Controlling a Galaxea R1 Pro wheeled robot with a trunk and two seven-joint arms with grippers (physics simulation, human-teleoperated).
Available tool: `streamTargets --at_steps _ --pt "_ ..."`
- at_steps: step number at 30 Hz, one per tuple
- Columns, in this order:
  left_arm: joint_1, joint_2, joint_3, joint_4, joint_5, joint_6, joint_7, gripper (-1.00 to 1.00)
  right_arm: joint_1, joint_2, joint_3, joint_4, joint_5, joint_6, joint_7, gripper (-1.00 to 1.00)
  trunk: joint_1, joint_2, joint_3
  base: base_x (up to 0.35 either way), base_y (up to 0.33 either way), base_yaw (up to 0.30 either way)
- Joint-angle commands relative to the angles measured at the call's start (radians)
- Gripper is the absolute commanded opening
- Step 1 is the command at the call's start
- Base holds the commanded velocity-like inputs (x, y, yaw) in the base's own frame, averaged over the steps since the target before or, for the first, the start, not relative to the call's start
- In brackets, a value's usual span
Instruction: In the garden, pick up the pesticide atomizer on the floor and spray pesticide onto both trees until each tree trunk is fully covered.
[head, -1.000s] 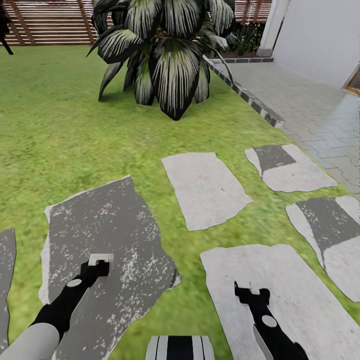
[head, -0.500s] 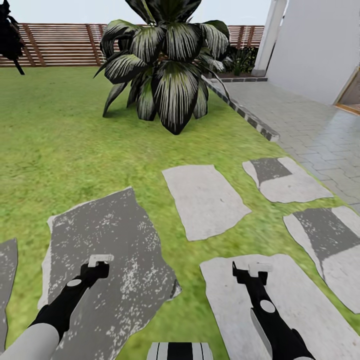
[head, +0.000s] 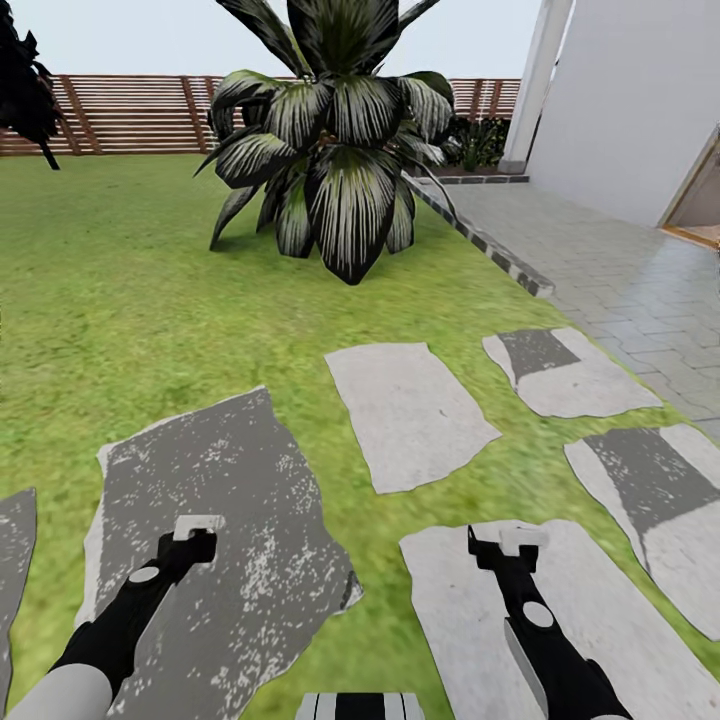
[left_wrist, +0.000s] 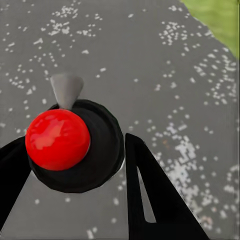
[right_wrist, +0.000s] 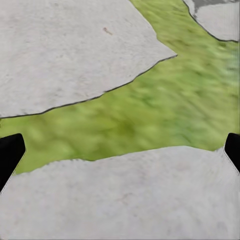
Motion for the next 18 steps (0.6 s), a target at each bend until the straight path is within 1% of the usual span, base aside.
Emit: streamTargets --at_steps 1,8,18 --pt "0.000 0.000 0.000 0.001 0.001 0.000 0.000 -1.00 0.000 -0.001 -0.001 0.000 0.001 0.000 0.000 1.00 0.000 0.000 0.005 0.000 0.000 0.000" --pt "0.001 -0.005 0.000 0.007 0.002 0.000 0.000 -1.00 0.000 0.003 0.000 0.019 0.000 0.000 -0.001 1.00 -0.004 0.002 0.041 0.000 0.000 0.171" --pt "0.000 -0.006 0.001 0.006 0.002 0.000 0.001 -1.00 0.000 0.006 0.000 0.024 0.001 0.000 -0.002 1.00 -0.042 0.072 0.082 0.000 0.000 0.224"
